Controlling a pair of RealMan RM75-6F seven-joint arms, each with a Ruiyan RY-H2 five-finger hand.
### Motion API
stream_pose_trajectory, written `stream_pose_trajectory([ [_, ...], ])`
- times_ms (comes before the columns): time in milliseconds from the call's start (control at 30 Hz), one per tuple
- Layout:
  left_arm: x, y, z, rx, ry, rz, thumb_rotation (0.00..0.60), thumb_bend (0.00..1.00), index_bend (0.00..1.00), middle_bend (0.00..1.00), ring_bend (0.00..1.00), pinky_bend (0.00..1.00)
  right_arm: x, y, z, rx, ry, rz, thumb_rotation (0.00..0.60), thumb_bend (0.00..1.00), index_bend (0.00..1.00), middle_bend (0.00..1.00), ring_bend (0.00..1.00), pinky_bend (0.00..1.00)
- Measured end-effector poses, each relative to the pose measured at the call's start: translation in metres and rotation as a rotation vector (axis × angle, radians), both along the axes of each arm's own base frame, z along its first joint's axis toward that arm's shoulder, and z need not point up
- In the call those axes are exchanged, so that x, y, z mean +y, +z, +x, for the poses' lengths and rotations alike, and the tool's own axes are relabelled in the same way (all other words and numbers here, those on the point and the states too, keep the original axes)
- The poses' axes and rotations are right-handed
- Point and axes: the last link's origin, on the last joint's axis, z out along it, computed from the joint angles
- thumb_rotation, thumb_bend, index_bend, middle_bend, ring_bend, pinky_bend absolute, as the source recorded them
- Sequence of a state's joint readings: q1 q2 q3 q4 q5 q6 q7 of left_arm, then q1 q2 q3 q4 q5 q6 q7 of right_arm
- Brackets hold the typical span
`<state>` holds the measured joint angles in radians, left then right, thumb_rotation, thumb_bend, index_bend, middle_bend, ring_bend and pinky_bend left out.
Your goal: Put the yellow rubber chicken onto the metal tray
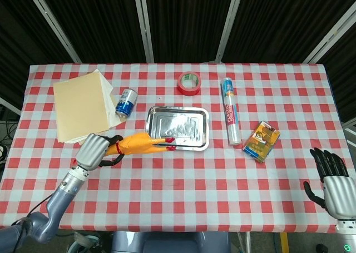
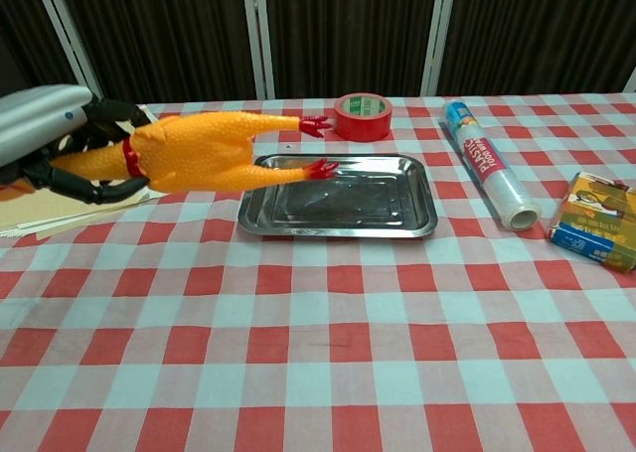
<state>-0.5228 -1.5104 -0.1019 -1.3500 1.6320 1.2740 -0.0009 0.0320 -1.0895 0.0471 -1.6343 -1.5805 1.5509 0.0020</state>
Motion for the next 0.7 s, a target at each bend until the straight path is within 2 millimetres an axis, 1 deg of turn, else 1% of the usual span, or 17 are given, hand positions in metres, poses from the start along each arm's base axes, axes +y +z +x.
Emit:
stream_pose_trajectory([
  [200, 0.003, 0.023, 0.016, 0.117, -0.211, 0.060, 0.600, 0.80, 0.74, 0.81, 0.77, 0.82, -0.008, 0.005, 0.016, -0.025, 0.072, 0.033, 0.600, 0.40, 0.00, 0.08, 0.05, 0.10],
  [300, 0.003, 0.028, 0.027, 0.206, -0.311, 0.081, 0.600, 0.79, 0.74, 0.81, 0.77, 0.82, -0.013, 0.005, 0.027, -0.043, 0.117, 0.059, 0.600, 0.40, 0.00, 0.08, 0.05, 0.11],
  [367, 0.004, 0.029, 0.034, 0.256, -0.358, 0.080, 0.600, 0.79, 0.74, 0.81, 0.77, 0.82, -0.017, 0.004, 0.035, -0.057, 0.148, 0.089, 0.600, 0.40, 0.00, 0.08, 0.06, 0.12],
  [500, 0.006, 0.026, 0.055, 0.339, -0.454, 0.070, 0.600, 0.79, 0.74, 0.81, 0.77, 0.82, -0.025, -0.001, 0.048, -0.087, 0.189, 0.171, 0.600, 0.40, 0.03, 0.08, 0.09, 0.17],
  [700, 0.009, 0.027, 0.083, 0.353, -0.523, 0.086, 0.600, 0.79, 0.74, 0.80, 0.77, 0.82, -0.039, -0.014, 0.072, -0.175, 0.230, 0.324, 0.600, 0.40, 0.08, 0.12, 0.14, 0.22],
])
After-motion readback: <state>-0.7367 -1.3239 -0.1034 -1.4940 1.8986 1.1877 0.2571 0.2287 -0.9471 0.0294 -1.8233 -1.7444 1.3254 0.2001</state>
